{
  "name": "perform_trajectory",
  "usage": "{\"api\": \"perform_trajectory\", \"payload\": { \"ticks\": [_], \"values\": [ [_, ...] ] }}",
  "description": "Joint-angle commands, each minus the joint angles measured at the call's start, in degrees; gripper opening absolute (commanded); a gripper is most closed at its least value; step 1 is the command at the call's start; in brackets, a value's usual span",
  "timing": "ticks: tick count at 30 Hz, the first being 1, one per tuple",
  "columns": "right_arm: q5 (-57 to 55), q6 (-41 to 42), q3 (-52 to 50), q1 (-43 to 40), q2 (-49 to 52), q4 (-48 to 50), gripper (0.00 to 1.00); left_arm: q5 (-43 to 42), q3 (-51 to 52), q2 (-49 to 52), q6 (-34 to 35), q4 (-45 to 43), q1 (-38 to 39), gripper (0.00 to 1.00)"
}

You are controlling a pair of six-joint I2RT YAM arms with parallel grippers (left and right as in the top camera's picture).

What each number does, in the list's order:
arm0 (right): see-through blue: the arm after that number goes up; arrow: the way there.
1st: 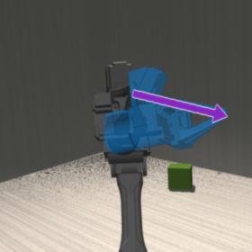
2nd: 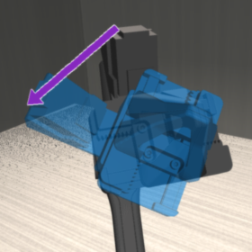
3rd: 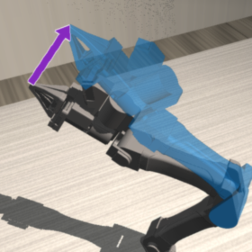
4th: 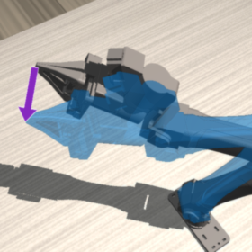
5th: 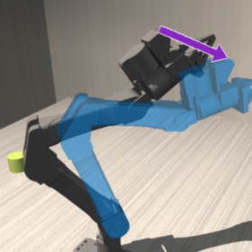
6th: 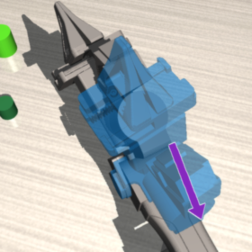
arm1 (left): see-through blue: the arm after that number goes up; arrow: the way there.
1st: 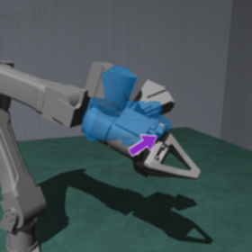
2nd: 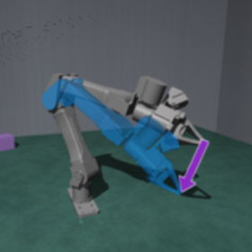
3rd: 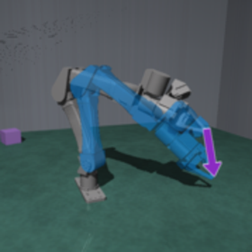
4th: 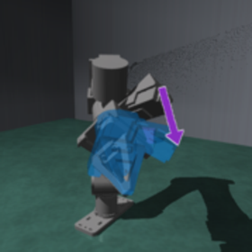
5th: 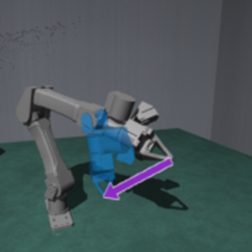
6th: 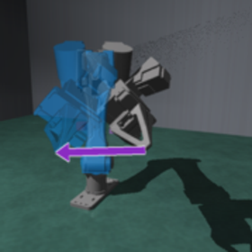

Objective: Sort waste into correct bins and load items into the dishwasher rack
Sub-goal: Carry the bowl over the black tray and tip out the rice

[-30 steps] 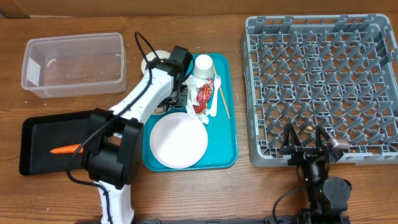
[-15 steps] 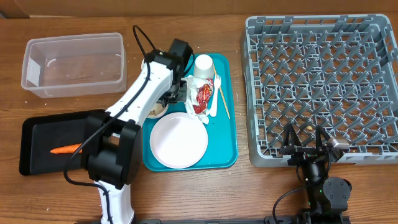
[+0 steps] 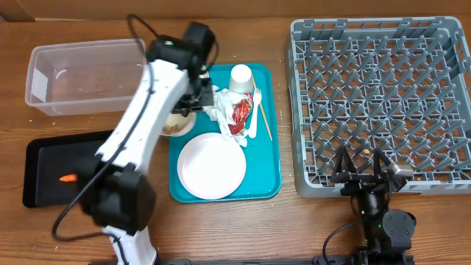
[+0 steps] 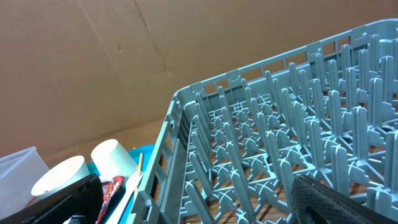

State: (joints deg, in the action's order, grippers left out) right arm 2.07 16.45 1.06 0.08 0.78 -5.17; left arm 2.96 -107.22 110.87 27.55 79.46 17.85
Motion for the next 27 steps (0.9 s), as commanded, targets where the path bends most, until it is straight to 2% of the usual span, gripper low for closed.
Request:
{"api": "perform_trajectory", "payload": {
  "ticks": [1, 6, 10, 18, 27],
  "values": [
    [-0.7, -0.4, -0.6, -0.2, -0.6, 0.4, 1.00, -5.9, -2.2, -9.5, 3.7, 1.4, -6.9, 0.04],
    [-0.7, -0.4, -0.6, -0.2, -0.6, 0.4, 1.00, -18.6, -1.7, -12.7, -1.2, 1.5, -17.4, 0.04],
    [-0.7, -0.4, -0.6, -0.2, -0.6, 0.4, 1.00, -24.9, 1.1, -12.7, -4.0, 2.6, -26.5, 0.04],
    [-0.7, -0.4, -0.6, -0.2, -0.6, 0.4, 1.00, -34.9, 9.1, -12.7, -12.0, 0.7, -38.6, 0.04],
    [-0.7, -0.4, -0.6, -0.2, -0.6, 0.4, 1.00, -49.0, 23.9, -12.6, -16.6, -9.9, -51.6, 0.04]
  ]
}}
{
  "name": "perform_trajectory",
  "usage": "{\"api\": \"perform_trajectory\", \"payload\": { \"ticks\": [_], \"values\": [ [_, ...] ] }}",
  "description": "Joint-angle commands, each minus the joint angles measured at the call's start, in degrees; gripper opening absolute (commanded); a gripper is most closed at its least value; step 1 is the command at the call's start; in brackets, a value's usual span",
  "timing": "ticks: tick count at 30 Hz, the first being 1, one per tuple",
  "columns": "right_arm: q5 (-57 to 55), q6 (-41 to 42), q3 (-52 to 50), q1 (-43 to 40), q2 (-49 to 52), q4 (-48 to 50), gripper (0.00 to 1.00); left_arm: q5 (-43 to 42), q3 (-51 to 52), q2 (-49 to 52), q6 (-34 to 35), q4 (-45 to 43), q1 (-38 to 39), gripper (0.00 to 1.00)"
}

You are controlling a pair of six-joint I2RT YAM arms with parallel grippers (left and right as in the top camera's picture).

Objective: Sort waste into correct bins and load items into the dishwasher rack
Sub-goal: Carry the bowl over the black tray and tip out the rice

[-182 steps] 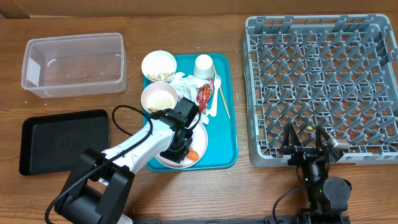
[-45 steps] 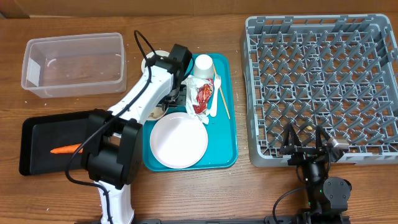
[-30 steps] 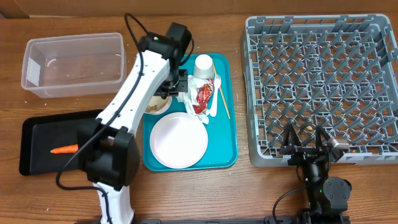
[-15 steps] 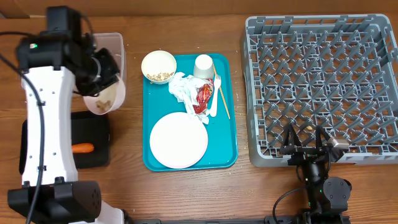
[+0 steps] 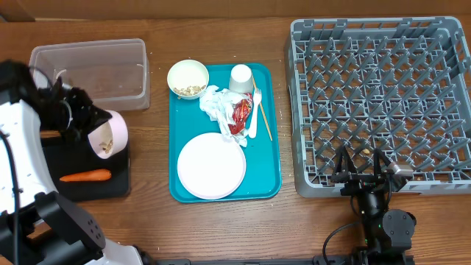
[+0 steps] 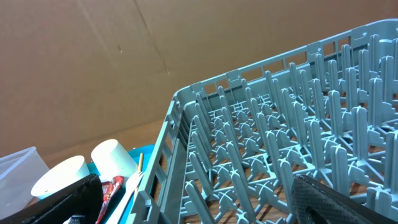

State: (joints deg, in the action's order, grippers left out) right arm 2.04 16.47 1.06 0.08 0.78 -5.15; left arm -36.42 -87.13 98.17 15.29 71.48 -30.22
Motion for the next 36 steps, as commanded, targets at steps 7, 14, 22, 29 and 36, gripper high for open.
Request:
{"api": "perform_trajectory", "payload": {
  "ticks": [7, 14, 22, 29, 36],
  "values": [
    [-0.7, -0.4, -0.6, -0.2, -0.6, 0.4, 1.00, -28.8, 14.7, 0.1, -4.0, -12.4, -14.6, 0.04],
    [-0.7, -0.4, -0.6, -0.2, -0.6, 0.3, 1.00, -34.9, 22.4, 0.4, -3.3, -16.3, -23.8, 0.04],
    [-0.7, -0.4, -0.6, -0.2, -0.6, 0.4, 1.00, -49.7, 25.3, 0.4, -3.9, -22.7, -26.2, 0.04],
    [-0.7, -0.4, -0.6, -0.2, -0.6, 0.3, 1.00, -49.5, 25.3, 0.5, -3.9, -22.5, -26.3, 0.04],
    [-0.7, -0.4, -0.6, -0.2, -0.6, 0.3, 1.00, -50.1, 25.3, 0.4, -2.8, -15.8, -26.4, 0.04]
  ]
}}
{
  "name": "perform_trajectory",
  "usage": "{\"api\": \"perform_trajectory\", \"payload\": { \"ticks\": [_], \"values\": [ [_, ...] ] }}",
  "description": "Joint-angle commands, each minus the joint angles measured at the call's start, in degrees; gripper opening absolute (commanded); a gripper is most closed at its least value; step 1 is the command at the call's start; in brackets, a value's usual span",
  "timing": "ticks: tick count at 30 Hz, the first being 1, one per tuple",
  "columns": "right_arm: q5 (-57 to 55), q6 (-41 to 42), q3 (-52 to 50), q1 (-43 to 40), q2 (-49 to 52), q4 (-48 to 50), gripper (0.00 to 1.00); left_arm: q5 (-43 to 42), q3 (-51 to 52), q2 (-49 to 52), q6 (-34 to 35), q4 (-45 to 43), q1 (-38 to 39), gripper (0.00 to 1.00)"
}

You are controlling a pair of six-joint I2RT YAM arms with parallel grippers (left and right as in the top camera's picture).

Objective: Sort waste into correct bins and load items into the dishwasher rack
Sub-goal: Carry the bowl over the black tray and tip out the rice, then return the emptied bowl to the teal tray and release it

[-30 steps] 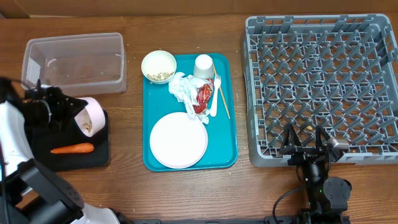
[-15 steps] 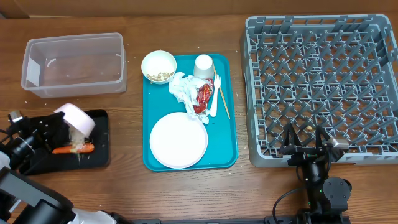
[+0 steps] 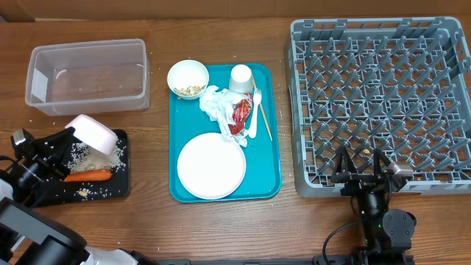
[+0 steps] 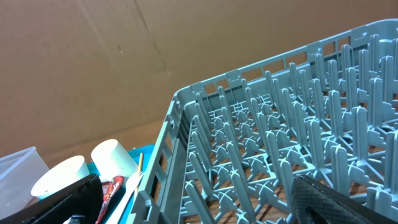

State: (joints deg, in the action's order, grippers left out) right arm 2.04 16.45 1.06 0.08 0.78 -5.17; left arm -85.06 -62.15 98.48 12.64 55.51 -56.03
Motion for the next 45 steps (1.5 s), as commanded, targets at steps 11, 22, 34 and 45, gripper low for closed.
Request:
{"api": "perform_trajectory", "payload": {
  "ticks": [11, 22, 34, 45],
  "values": [
    [-0.7, -0.4, -0.6, -0.2, -0.6, 0.4, 1.00, -0.3, 0.3, 0.1, 2.1, -0.8, -0.7, 0.04],
    [-0.7, -0.4, -0.6, -0.2, -0.6, 0.4, 1.00, 5.7, -4.4, -2.0, -6.5, 5.9, 6.5, 0.04],
    [-0.7, -0.4, -0.6, -0.2, -0.6, 0.4, 1.00, 46.4, -21.0, -16.4, -0.9, 10.8, 37.3, 0.04],
    [-0.7, -0.4, -0.6, -0.2, -0.6, 0.4, 1.00, 92.1, -20.5, -6.5, 14.8, 2.0, 72.8, 0.05]
  ]
}}
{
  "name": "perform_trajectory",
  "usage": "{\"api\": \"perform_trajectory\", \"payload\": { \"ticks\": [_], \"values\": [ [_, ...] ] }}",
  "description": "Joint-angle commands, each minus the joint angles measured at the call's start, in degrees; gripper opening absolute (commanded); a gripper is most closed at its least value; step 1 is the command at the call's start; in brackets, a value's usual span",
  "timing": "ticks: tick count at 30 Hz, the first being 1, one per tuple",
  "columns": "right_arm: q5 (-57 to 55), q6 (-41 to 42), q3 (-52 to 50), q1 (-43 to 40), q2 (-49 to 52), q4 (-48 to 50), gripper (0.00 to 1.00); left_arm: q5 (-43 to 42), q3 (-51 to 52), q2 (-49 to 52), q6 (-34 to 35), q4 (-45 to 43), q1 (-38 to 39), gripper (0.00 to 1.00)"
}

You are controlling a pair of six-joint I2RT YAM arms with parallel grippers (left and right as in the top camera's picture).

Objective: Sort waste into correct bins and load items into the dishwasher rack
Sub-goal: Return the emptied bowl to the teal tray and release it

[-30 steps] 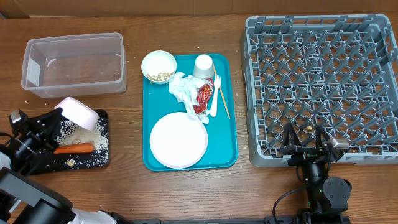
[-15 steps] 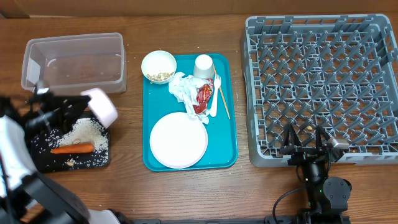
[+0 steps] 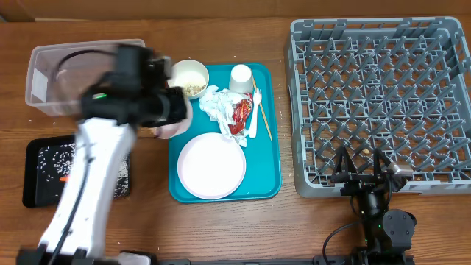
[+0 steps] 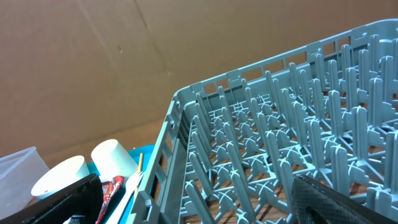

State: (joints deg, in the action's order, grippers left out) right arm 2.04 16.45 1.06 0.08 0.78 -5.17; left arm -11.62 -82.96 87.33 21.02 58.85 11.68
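My left gripper [image 3: 163, 110], blurred by motion, is shut on a pink bowl [image 3: 166, 130] just left of the teal tray [image 3: 272, 147]. On that tray lie a white plate [image 3: 212, 165], a cream bowl of scraps [image 3: 188, 78], a paper cup [image 3: 241, 77], a crumpled napkin [image 3: 215, 103], a red wrapper [image 3: 240, 114] and a white fork [image 3: 255, 110]. The grey dishwasher rack [image 3: 383, 96] stands on the right with nothing loaded. My right gripper [image 3: 366, 174] rests open at the rack's front edge. In the right wrist view the rack [image 4: 280, 143] fills the frame, with the cup [image 4: 115, 162] at lower left.
A clear plastic bin [image 3: 66, 81] stands at the back left. The black tray [image 3: 44, 169] at front left holds scattered rice and a carrot piece [image 3: 66, 177]. A wooden stick [image 3: 263, 118] lies beside the fork.
My left arm has moved from the black tray to the teal tray's left edge, the pink bowl still in its grip. Rice stays scattered on the black tray. The right arm has not moved.
My left gripper was at the pink bowl beside the teal tray. Then it held the bowl tilted over the black tray, then upturned there with rice spilled beside the carrot. Now the bowl is back next to the teal tray. The right gripper stayed open throughout.
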Motion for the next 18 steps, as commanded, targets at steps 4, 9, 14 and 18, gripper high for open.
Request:
{"api": "perform_trajectory", "payload": {
  "ticks": [4, 9, 14, 18],
  "values": [
    [-0.7, -0.4, -0.6, -0.2, -0.6, 0.4, 1.00, 22.9, 0.3, 11.8, 7.5, -6.6, 9.8, 0.05],
    [-0.7, -0.4, -0.6, -0.2, -0.6, 0.4, 1.00, 22.5, 0.3, 17.5, 7.6, -9.9, 11.1, 0.15],
    [-0.7, -0.4, -0.6, -0.2, -0.6, 0.4, 1.00, 22.6, 0.3, 18.2, 7.3, -9.6, 11.1, 0.63],
    [-0.7, -0.4, -0.6, -0.2, -0.6, 0.4, 1.00, 22.7, -1.0, 18.1, 5.8, -9.7, 11.1, 0.90]
  ]
}}
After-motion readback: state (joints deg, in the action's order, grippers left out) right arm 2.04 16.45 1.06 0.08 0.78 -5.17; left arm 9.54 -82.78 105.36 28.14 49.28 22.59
